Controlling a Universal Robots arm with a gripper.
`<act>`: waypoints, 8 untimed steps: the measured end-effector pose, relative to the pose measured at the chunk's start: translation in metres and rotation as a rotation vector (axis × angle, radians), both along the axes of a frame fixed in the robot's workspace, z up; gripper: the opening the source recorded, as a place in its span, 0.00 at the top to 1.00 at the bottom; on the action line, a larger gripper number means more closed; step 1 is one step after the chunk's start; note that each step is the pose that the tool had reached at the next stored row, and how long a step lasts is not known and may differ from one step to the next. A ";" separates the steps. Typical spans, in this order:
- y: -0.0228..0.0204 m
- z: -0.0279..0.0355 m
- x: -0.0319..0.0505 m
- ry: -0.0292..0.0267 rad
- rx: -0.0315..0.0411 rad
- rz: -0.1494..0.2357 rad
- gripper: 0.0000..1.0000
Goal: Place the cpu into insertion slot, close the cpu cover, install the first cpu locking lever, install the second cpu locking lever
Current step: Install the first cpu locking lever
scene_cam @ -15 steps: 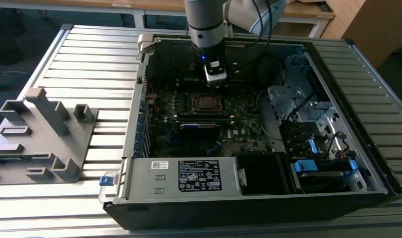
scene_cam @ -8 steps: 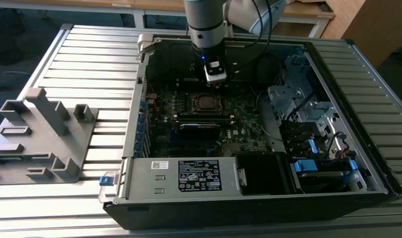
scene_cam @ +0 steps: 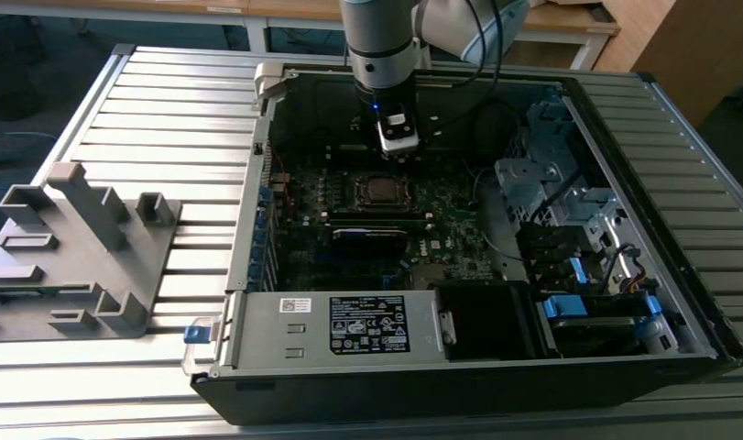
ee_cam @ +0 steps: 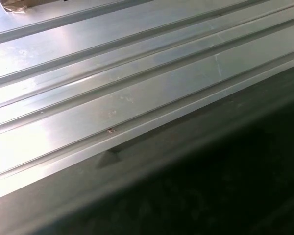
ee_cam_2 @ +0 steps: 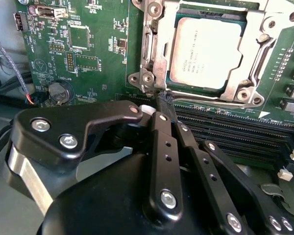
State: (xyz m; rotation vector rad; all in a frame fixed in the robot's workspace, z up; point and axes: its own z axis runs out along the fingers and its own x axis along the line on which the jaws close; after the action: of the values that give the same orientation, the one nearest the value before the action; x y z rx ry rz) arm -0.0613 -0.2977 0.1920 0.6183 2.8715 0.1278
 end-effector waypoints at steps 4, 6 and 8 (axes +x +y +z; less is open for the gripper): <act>0.0000 0.0000 0.0000 -0.0001 0.0004 0.000 0.90; 0.0000 0.0000 0.0000 -0.0001 0.0005 0.000 0.90; 0.0000 0.0000 0.0000 -0.0001 0.0006 0.000 0.90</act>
State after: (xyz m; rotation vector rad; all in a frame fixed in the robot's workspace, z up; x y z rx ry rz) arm -0.0613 -0.2977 0.1920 0.6183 2.8715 0.1287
